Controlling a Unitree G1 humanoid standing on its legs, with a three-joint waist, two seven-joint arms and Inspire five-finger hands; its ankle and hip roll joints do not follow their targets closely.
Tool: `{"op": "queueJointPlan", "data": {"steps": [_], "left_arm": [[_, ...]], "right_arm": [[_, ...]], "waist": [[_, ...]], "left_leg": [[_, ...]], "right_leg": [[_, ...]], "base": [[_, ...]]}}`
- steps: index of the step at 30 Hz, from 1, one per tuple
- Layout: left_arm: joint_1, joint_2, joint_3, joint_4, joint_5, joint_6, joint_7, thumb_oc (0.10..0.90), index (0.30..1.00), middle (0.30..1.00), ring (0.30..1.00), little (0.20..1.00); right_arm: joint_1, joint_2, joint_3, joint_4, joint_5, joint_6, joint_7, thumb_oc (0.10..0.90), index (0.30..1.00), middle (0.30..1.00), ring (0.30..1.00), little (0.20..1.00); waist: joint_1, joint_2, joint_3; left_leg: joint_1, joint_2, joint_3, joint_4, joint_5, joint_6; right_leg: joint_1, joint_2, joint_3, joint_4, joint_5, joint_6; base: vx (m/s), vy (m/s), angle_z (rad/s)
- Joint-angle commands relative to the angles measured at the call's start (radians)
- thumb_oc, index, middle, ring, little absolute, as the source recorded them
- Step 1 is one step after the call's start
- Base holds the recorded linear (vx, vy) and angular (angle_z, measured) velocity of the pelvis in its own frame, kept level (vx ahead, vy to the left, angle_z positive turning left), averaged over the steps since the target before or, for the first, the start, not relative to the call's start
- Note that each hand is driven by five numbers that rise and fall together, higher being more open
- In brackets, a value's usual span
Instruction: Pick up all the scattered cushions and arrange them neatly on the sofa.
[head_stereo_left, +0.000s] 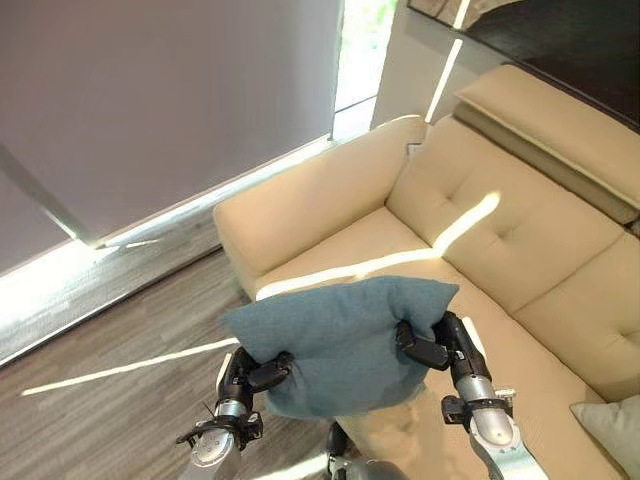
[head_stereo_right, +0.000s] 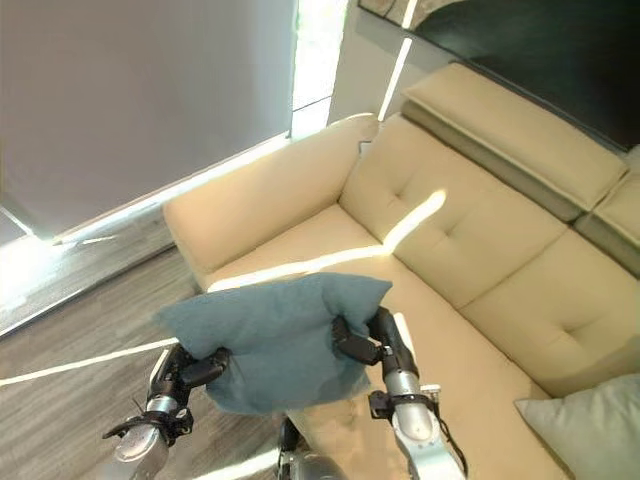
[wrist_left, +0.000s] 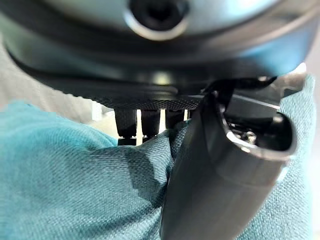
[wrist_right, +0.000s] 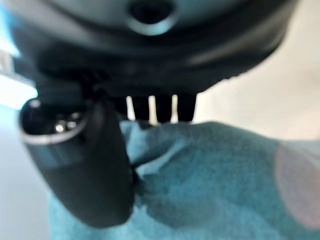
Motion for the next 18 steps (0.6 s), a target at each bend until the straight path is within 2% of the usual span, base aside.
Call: {"op": "queueJointPlan", "data": {"steps": [1,2,4,5,6,7,11,13,15,17,18], "left_arm": [[-0.066,0.007,-0.02,-0.151,0.027,-0.123,-0.079,0.4,0.3,0.3,0.3,0.3],[-0.066,0.007,-0.02,-0.151,0.027,-0.123,-0.079,0.4,0.3,0.3,0.3,0.3],[-0.063,0.009,-0.017,-0.159,0.018,-0.123,-0.07,0.4,0.3,0.3,0.3,0.3],[-0.066,0.009,-0.017,-0.165,0.013,-0.131,-0.062,0.4,0.3,0.3,0.3,0.3],[-0.067,0.009,-0.017,-0.165,0.013,-0.131,-0.062,0.4,0.3,0.3,0.3,0.3],[-0.058,0.006,-0.019,-0.169,0.008,-0.129,-0.074,0.4,0.3,0.3,0.3,0.3],[-0.045,0.023,-0.01,-0.173,0.019,-0.128,-0.074,0.4,0.3,0.3,0.3,0.3],[-0.059,0.041,-0.003,-0.165,0.036,-0.127,-0.069,0.4,0.3,0.3,0.3,0.3],[-0.069,0.044,0.0,-0.156,0.037,-0.126,-0.064,0.4,0.3,0.3,0.3,0.3],[-0.076,0.052,0.004,-0.152,0.04,-0.13,-0.057,0.4,0.3,0.3,0.3,0.3],[-0.071,0.054,0.012,-0.158,0.037,-0.135,-0.054,0.4,0.3,0.3,0.3,0.3]], "right_arm": [[-0.045,0.021,-0.01,-0.101,0.042,-0.123,0.0,0.4,0.3,0.3,0.3,0.3],[-0.045,0.021,-0.01,-0.101,0.042,-0.123,0.0,0.4,0.3,0.3,0.3,0.3],[-0.048,0.027,-0.007,-0.094,0.044,-0.122,-0.008,0.4,0.3,0.3,0.3,0.3],[-0.055,0.03,-0.001,-0.085,0.039,-0.12,-0.016,0.4,0.3,0.3,0.3,0.3],[-0.055,0.03,-0.001,-0.084,0.039,-0.12,-0.016,0.4,0.3,0.3,0.3,0.3],[-0.05,0.032,-0.008,-0.086,0.033,-0.118,-0.007,0.4,0.3,0.3,0.3,0.3],[-0.05,0.04,-0.003,-0.089,0.03,-0.114,0.002,0.4,0.3,0.3,0.3,0.3],[-0.065,0.058,0.01,-0.09,0.025,-0.11,0.008,0.4,0.3,0.3,0.3,0.3],[-0.077,0.065,0.017,-0.088,0.022,-0.108,0.01,0.4,0.3,0.3,0.3,0.3],[-0.088,0.073,0.025,-0.084,0.021,-0.108,0.014,0.4,0.3,0.3,0.3,0.3],[-0.092,0.078,0.031,-0.085,0.019,-0.112,0.013,0.4,0.3,0.3,0.3,0.3]], "waist": [[-0.011,-0.081,-0.071],[-0.01,-0.081,-0.07],[0.012,-0.076,-0.063],[0.036,-0.065,-0.044],[0.034,-0.066,-0.046],[0.028,-0.049,-0.056],[0.029,-0.034,-0.07],[0.025,-0.025,-0.067],[0.027,-0.025,-0.062],[0.029,-0.023,-0.054],[0.036,-0.019,-0.054]], "left_leg": [[-0.055,0.0,-0.016,-0.148,0.025,0.054],[-0.053,0.0,-0.015,-0.15,0.026,0.054],[-0.087,-0.005,-0.099,-0.259,0.106,0.039],[-0.113,-0.03,-0.21,-0.315,0.15,0.025],[-0.116,-0.031,-0.211,-0.318,0.155,0.025],[-0.09,-0.034,-0.221,-0.364,0.153,0.027],[-0.034,-0.05,-0.178,-0.413,0.158,0.053],[0.015,-0.058,-0.116,-0.446,0.156,0.075],[0.032,-0.061,-0.093,-0.454,0.153,0.084],[0.046,-0.061,-0.062,-0.456,0.147,0.097],[0.07,-0.063,-0.024,-0.468,0.134,0.102]], "right_leg": [[0.079,-0.063,0.03,0.009,-0.098,0.185],[0.08,-0.063,0.03,0.009,-0.098,0.185],[0.093,-0.047,0.077,0.012,-0.111,0.183],[0.112,-0.032,0.126,0.02,-0.125,0.18],[0.109,-0.033,0.125,0.02,-0.124,0.18],[0.118,-0.037,0.142,0.03,-0.135,0.187],[0.102,-0.06,0.185,0.073,-0.135,0.206],[0.065,-0.082,0.201,0.15,-0.129,0.233],[0.046,-0.085,0.211,0.183,-0.121,0.242],[0.012,-0.094,0.189,0.239,-0.099,0.254],[-0.009,-0.117,0.117,0.255,-0.093,0.26]], "base": [[0.11,0.088,-0.35],[0.17,0.148,-0.5],[0.15,0.169,-0.52],[0.14,0.167,-0.53],[0.22,0.279,-0.96],[0.17,0.263,-1.16],[0.12,0.271,-1.1],[0.07,0.272,-0.49],[0.05,0.151,-0.62],[0.04,0.129,-0.89],[0.03,0.124,-0.89]]}}
